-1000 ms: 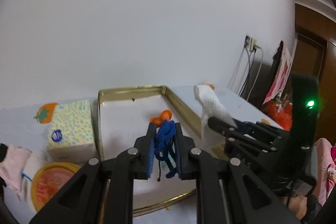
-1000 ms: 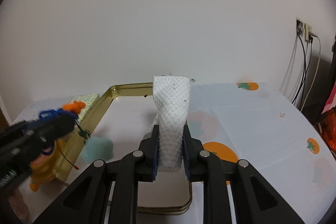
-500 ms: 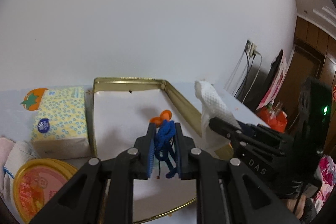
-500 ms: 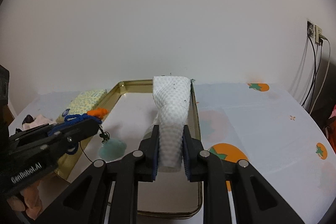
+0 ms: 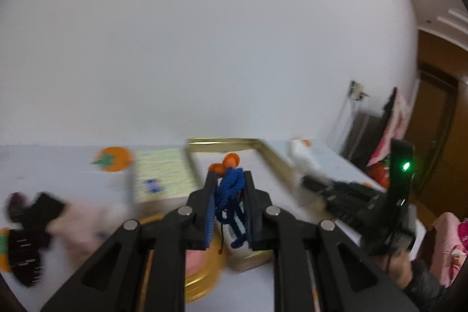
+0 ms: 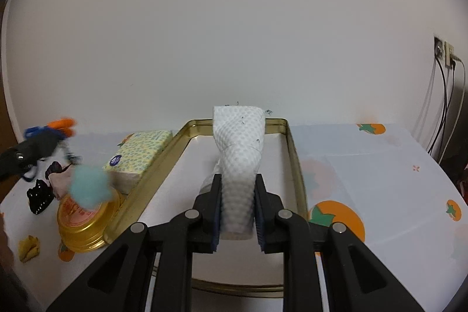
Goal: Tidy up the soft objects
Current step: 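Carry the white towel with the right gripper while the left carries the cord toy to the tray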
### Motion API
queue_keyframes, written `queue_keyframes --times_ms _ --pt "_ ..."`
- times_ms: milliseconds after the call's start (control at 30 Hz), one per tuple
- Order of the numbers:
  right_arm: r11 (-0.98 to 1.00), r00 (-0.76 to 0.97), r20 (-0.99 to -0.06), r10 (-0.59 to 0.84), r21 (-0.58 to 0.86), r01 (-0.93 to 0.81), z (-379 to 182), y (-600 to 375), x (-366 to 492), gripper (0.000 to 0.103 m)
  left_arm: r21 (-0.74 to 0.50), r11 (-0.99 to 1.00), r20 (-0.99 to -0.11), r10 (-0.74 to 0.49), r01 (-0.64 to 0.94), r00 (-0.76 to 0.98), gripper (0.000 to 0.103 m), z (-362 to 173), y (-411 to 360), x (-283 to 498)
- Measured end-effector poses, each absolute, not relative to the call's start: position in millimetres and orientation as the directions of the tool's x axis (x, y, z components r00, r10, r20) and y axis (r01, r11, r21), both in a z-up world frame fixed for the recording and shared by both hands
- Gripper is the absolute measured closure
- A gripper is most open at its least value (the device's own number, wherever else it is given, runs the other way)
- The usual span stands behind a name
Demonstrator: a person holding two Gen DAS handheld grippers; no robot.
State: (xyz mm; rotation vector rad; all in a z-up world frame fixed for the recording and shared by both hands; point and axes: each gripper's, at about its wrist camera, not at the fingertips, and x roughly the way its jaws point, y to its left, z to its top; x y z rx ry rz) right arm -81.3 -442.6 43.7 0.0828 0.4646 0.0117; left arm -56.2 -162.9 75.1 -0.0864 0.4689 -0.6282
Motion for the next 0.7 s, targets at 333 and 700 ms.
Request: queue_keyframes --times_ms 333,700 --pt "0.996 0.88 -0.473 0.047 0.085 -0.008 39 -411 -73 0.082 -0.114 0.924 -0.499 -0.37 0.364 0.784 0.074 44 -70 -45" --pt "0.994 0.874 -0.483 0.046 0.113 0.01 36 -415 -69 0.082 -0.102 0.926 -0.523 -0.361 0.364 0.772 0.069 41 -56 -57"
